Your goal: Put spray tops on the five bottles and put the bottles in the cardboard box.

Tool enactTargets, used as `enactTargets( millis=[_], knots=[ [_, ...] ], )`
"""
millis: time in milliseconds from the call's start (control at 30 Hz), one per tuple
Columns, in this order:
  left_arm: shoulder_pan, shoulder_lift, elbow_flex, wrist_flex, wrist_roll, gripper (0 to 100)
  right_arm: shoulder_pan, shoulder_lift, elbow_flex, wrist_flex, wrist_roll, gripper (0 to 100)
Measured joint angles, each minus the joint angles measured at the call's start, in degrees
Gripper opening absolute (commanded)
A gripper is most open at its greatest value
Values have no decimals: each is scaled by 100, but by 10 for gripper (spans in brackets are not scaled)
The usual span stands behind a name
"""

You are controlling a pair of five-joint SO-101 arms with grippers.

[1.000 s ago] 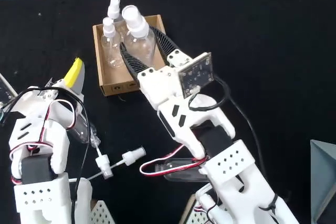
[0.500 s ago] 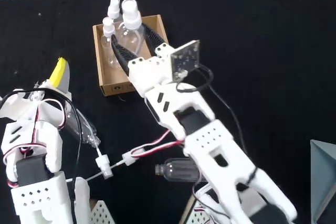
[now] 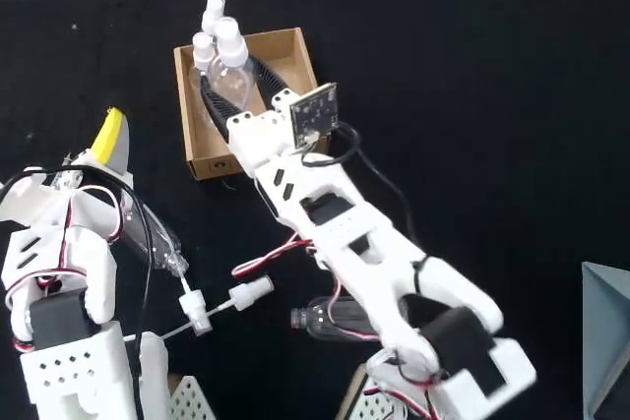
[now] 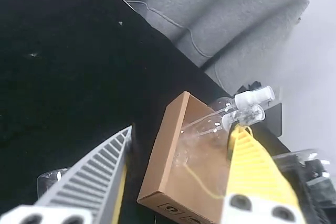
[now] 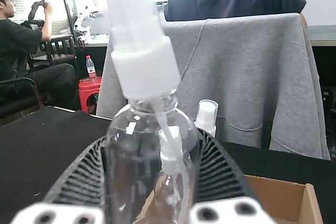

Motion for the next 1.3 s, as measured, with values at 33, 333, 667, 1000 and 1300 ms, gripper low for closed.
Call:
enactTargets(
  millis=[33, 333, 667, 1000, 1300],
  knots=[
    [0, 0, 0, 0, 0, 274, 0, 141, 0, -149, 0, 12],
    [0, 0, 0, 0, 0, 274, 0, 923, 0, -756, 0, 12],
    [-18, 0, 0, 0, 0, 274, 0, 1837, -369, -782, 0, 12],
    [-18, 0, 0, 0, 0, 274, 0, 2145, -519, -782, 0, 12],
    [-18, 0, 0, 0, 0, 274, -26, 2866, -949, -782, 352, 12]
  ],
)
